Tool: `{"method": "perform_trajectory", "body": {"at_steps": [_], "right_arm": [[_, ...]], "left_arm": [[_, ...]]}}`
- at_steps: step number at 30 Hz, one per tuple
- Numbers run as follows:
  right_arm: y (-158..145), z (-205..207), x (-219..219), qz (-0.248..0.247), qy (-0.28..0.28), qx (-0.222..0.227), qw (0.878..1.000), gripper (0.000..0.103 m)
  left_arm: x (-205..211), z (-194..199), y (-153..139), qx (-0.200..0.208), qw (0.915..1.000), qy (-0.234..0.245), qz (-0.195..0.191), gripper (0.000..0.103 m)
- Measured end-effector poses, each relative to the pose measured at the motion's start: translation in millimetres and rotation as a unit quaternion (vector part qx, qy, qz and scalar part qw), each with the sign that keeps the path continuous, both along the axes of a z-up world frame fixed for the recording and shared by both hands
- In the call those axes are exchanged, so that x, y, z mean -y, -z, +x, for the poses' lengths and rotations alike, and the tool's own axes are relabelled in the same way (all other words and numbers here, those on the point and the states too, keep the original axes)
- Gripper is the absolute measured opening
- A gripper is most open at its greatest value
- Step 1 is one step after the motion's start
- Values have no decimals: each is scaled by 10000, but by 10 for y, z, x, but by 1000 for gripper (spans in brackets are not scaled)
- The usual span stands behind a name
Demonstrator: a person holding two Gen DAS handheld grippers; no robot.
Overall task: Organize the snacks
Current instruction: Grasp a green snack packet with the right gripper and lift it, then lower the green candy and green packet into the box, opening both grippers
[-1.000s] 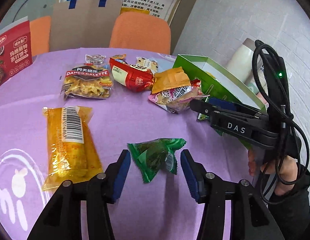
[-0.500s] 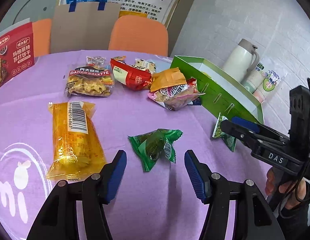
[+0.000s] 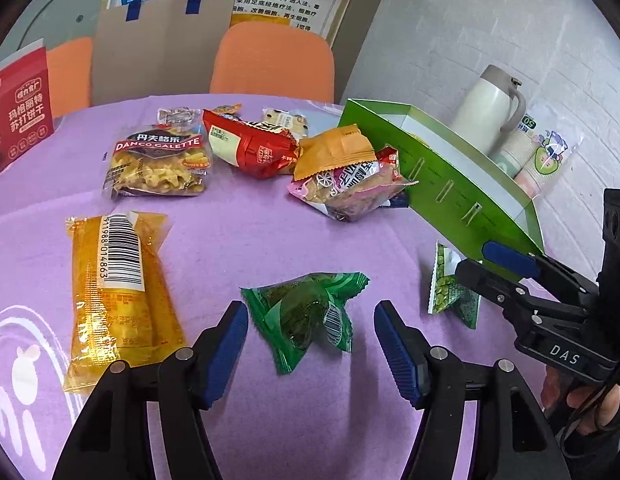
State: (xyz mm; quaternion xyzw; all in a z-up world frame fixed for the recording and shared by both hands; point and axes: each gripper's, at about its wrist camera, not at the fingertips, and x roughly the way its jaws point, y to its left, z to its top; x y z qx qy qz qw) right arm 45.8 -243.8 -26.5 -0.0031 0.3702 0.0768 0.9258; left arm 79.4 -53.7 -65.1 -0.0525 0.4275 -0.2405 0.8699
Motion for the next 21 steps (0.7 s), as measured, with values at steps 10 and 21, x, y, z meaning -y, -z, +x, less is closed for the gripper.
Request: {"method": "perform_trajectory", "body": {"at_steps": [10, 21], "right_arm": [[210, 19, 14, 384, -219, -511, 9977, 72], [205, -11, 142, 850, 22, -489, 9952, 44]], "left_arm": [[130, 126, 52, 14, 9996, 172, 222, 65], [172, 105, 37, 68, 9990, 275, 336, 37]]}}
